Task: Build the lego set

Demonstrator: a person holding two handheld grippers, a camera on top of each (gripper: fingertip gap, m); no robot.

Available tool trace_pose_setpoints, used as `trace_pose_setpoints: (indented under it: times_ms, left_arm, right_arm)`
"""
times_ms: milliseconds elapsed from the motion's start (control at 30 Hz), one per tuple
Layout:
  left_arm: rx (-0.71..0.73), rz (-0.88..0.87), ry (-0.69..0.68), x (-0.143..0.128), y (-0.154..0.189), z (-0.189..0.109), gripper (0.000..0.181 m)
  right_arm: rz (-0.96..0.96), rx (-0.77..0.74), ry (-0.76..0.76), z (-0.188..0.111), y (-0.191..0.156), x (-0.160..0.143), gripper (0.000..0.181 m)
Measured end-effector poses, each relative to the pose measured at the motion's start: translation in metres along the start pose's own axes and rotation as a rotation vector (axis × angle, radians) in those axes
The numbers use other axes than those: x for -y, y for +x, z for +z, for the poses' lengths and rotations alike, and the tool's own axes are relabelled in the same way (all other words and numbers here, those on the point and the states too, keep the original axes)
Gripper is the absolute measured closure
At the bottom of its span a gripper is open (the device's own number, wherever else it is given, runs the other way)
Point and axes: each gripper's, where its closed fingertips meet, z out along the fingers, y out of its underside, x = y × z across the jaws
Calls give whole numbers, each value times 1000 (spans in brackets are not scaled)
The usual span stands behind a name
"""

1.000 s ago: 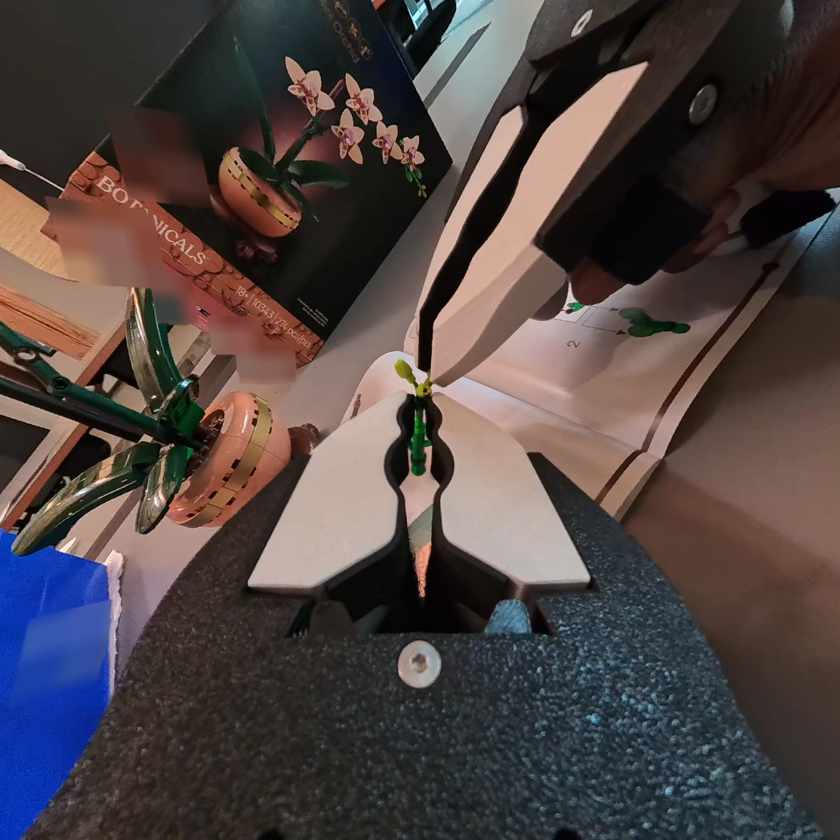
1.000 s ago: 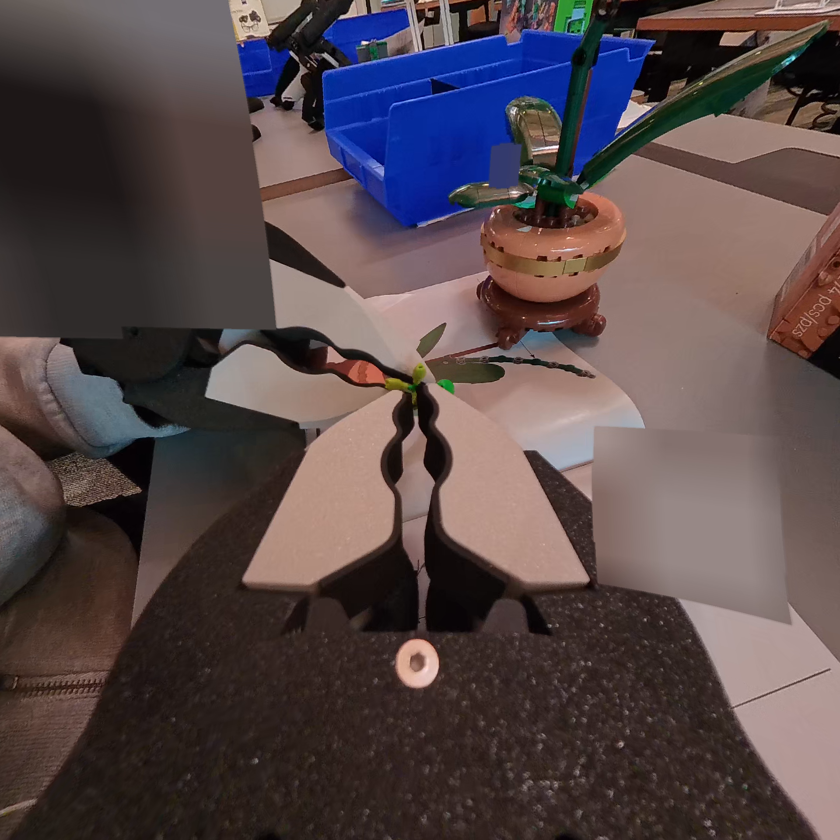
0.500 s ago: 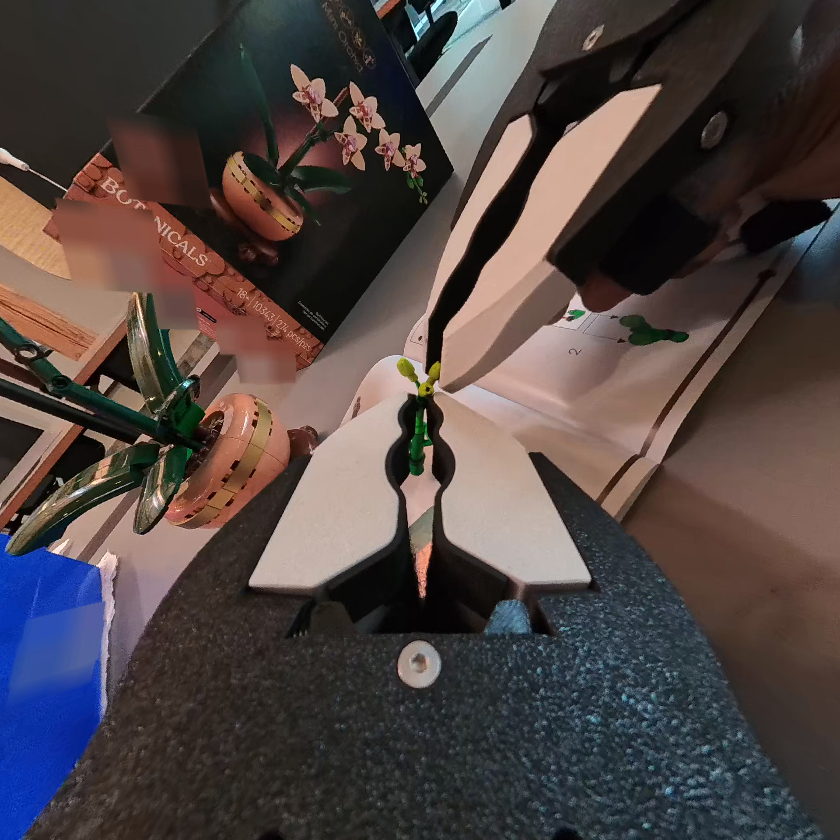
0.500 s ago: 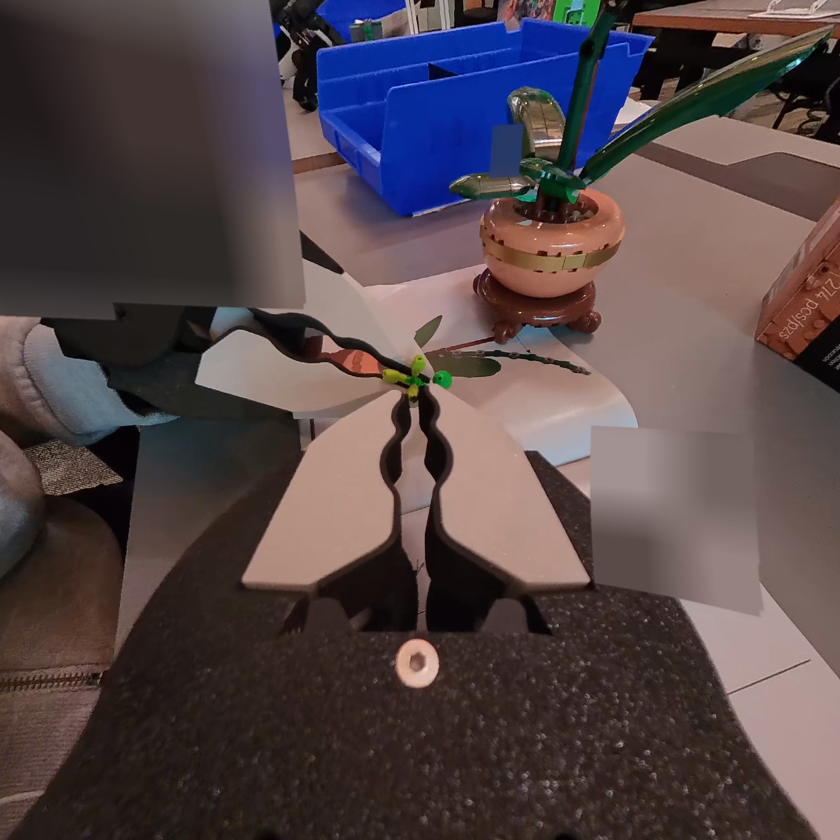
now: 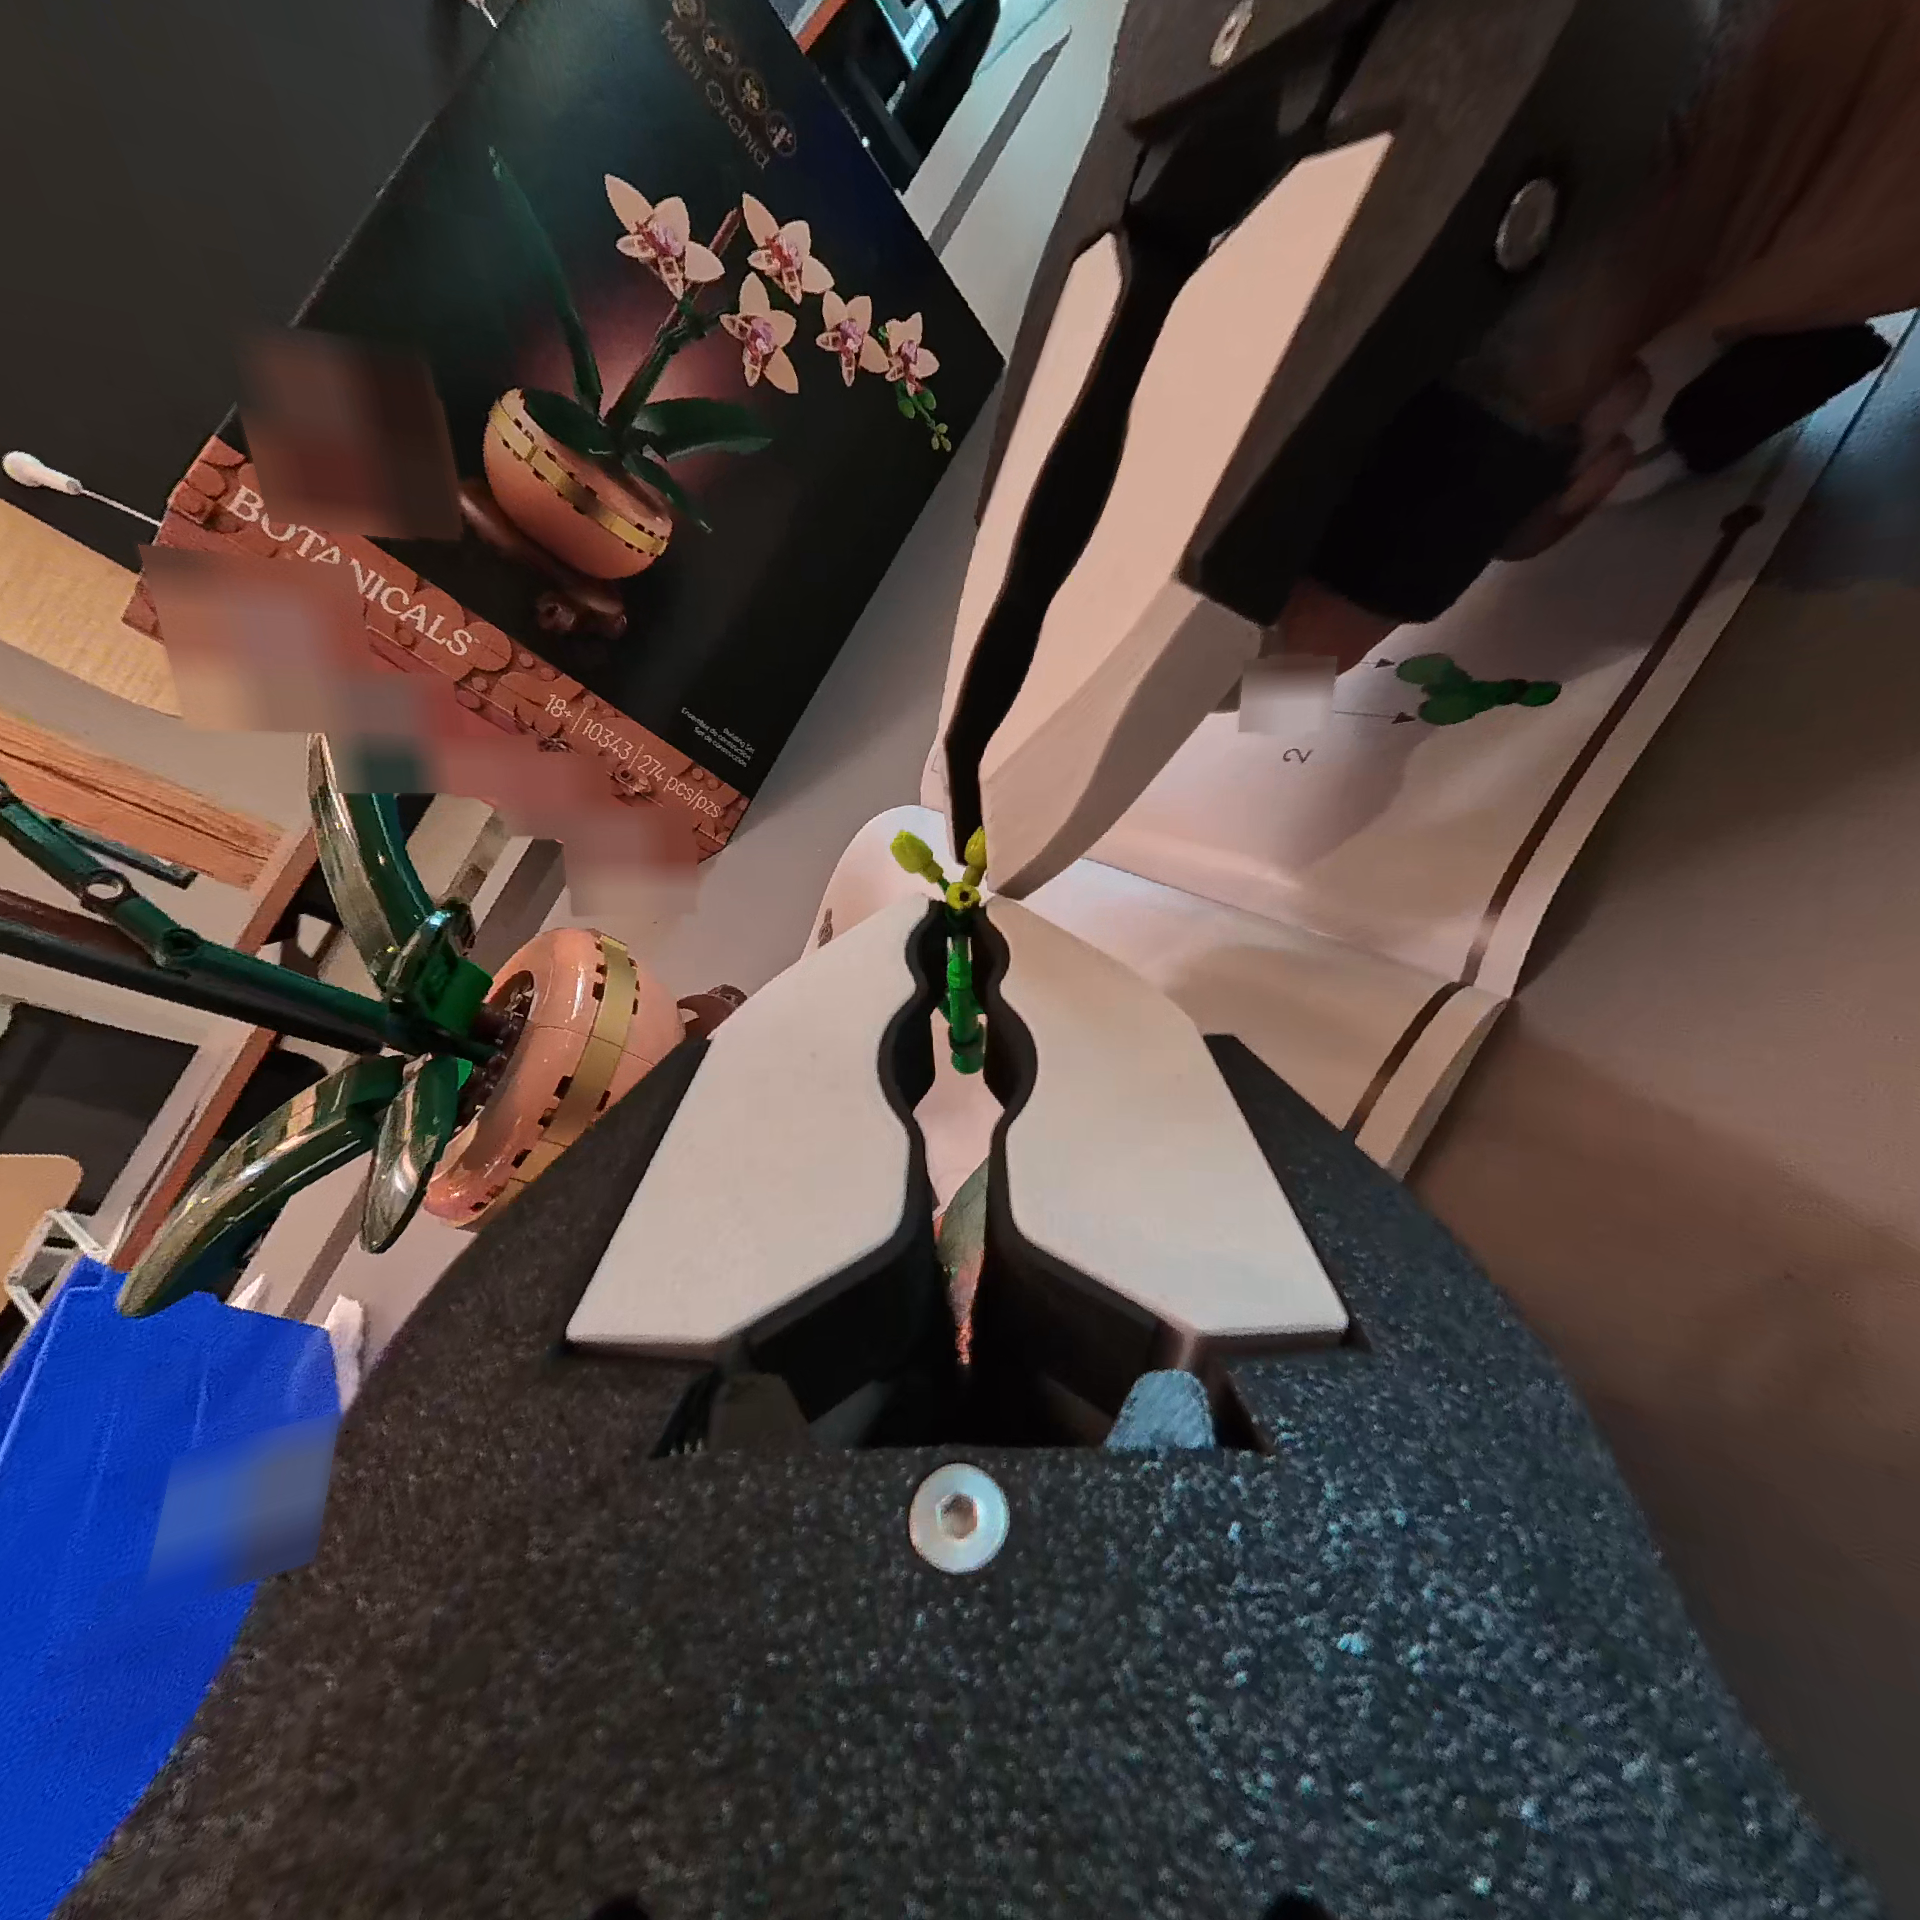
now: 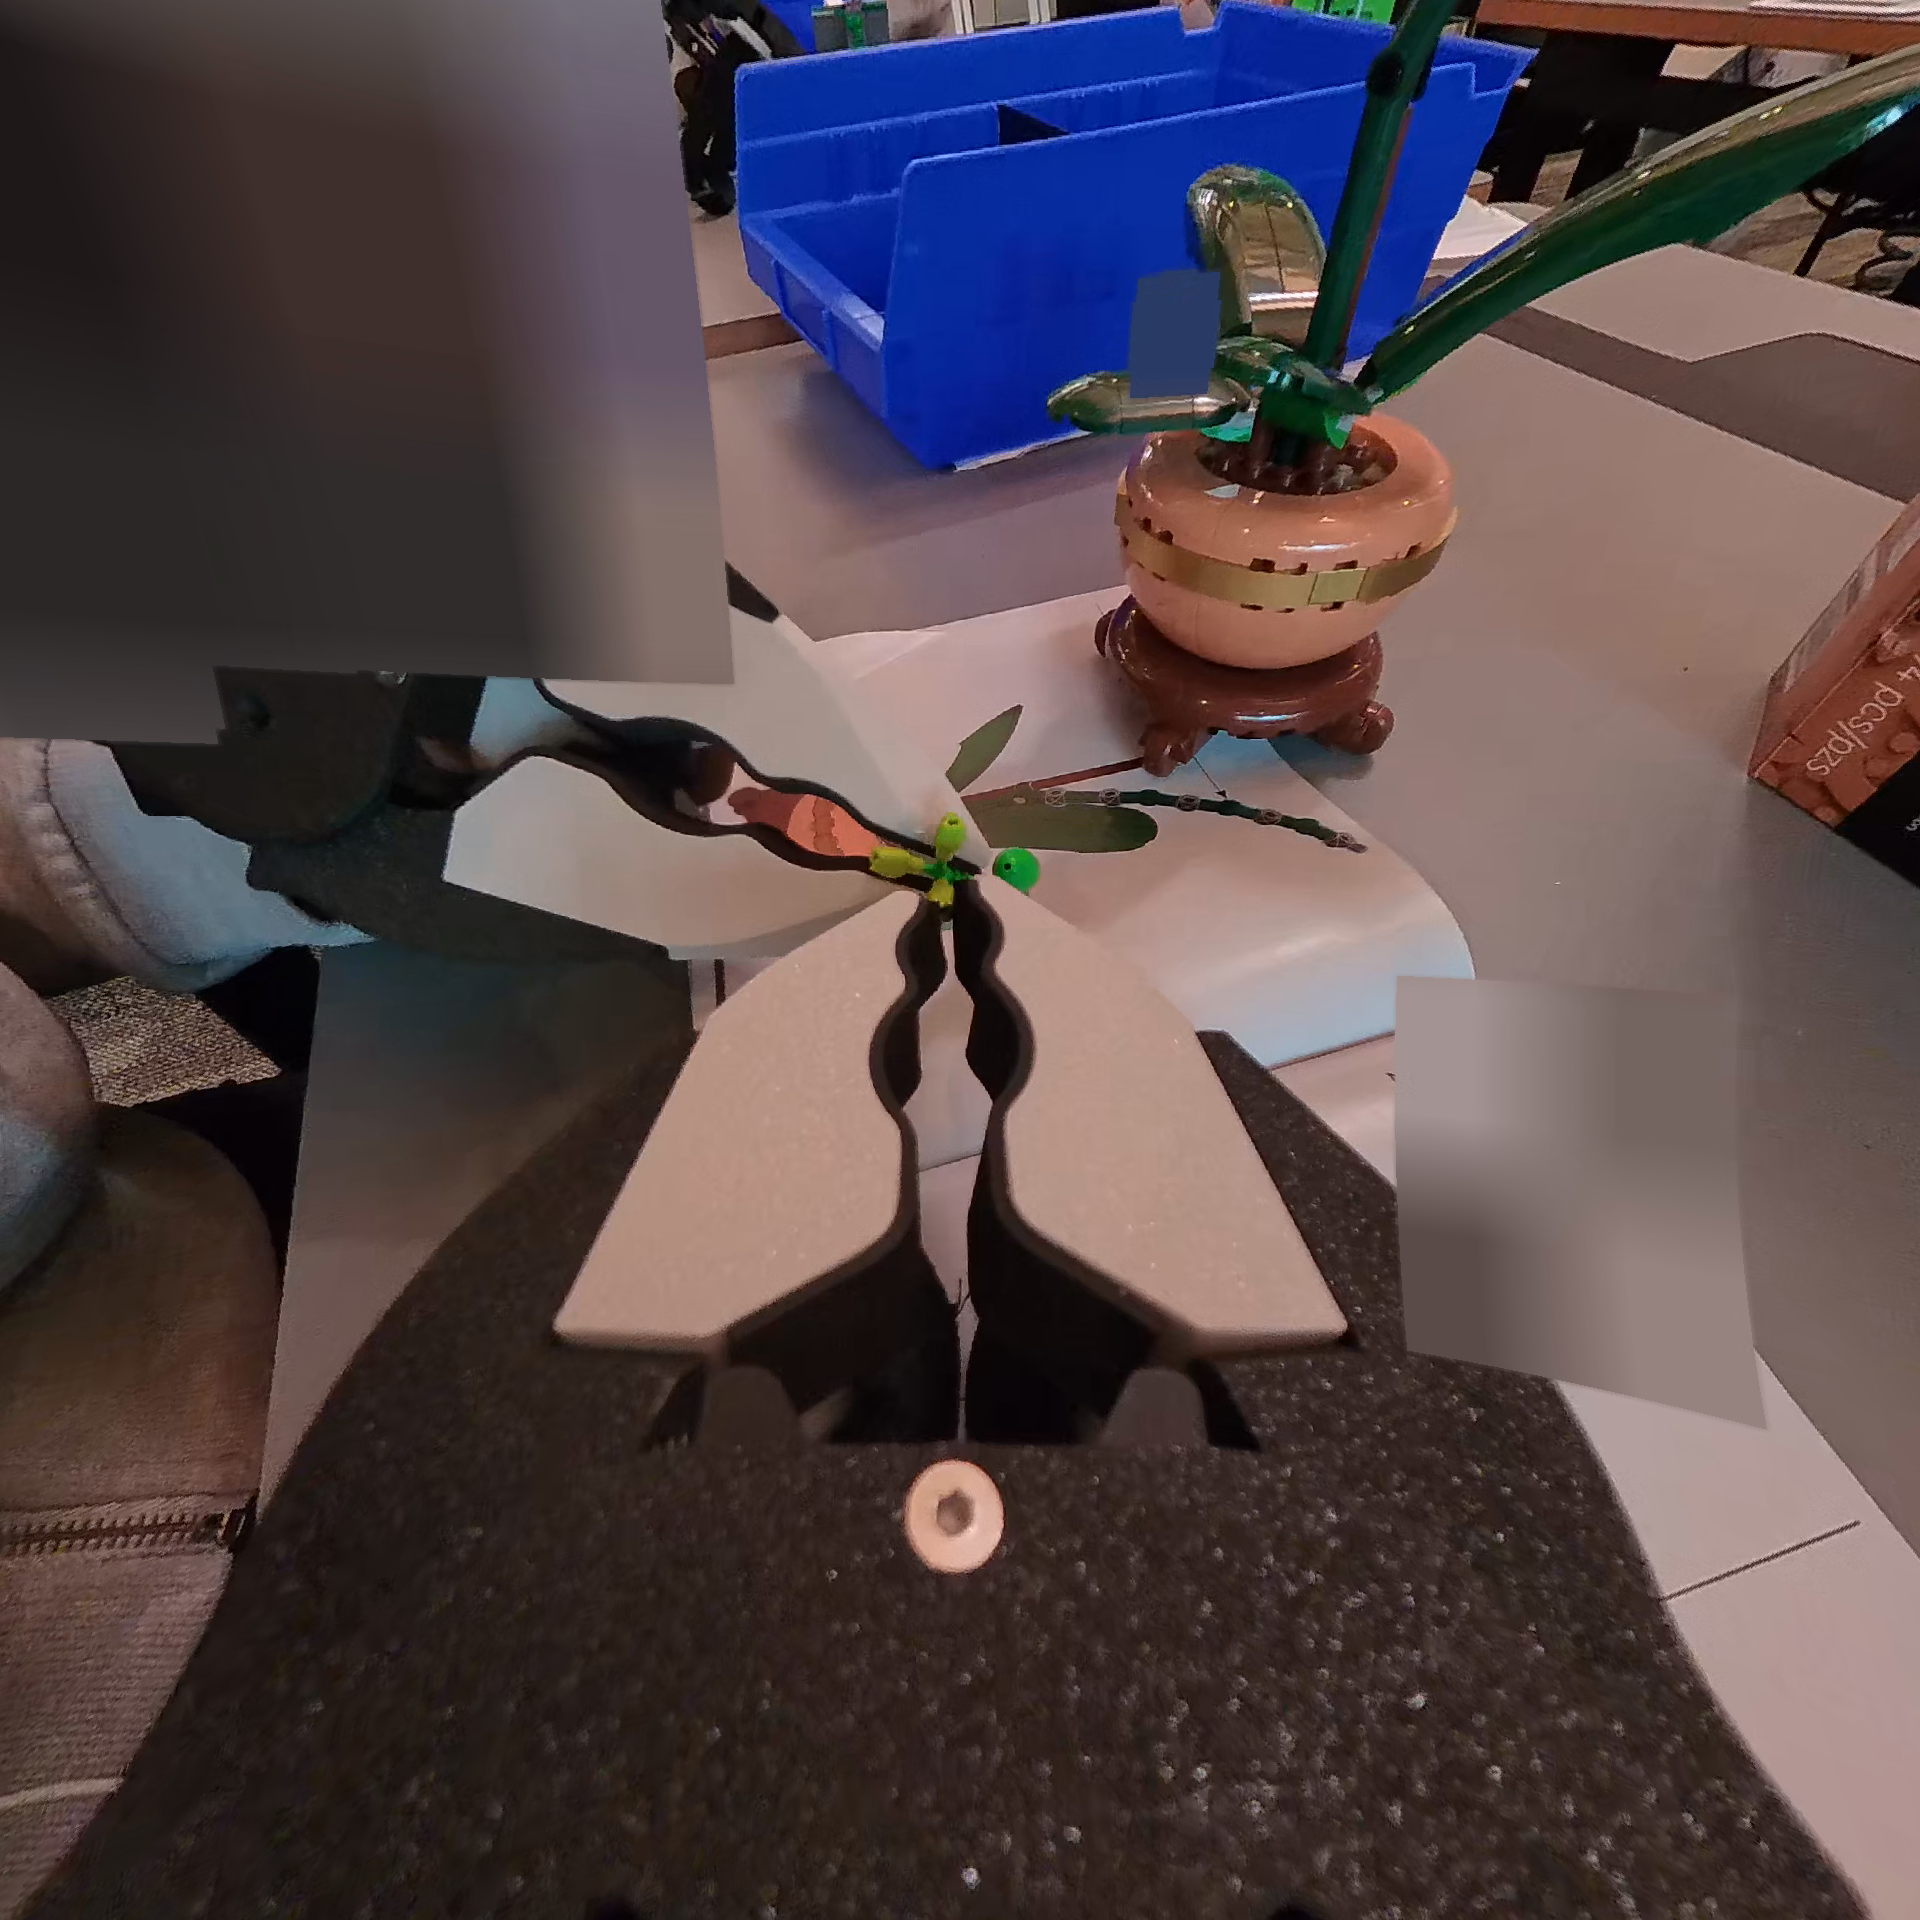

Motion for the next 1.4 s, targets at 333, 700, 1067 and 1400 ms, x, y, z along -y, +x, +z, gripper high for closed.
trace_pose_setpoints:
  times_ms: [333, 700, 1067, 1400]
  left_arm:
    - [17, -53, -20, -4, -5, 2, 178]
    - [9, -46, 7, 0, -3, 1, 178]
    - [11, 36, 2, 1, 0, 0, 178]
    - [10, 47, -8, -2, 0, 2, 178]
  right_arm:
    - [55, -3, 29, -2, 5, 3, 163]
    - [26, 14, 22, -1, 1, 2, 177]
    - [17, 30, 15, -1, -2, 2, 178]
    - [19, 25, -7, 1, -1, -1, 178]
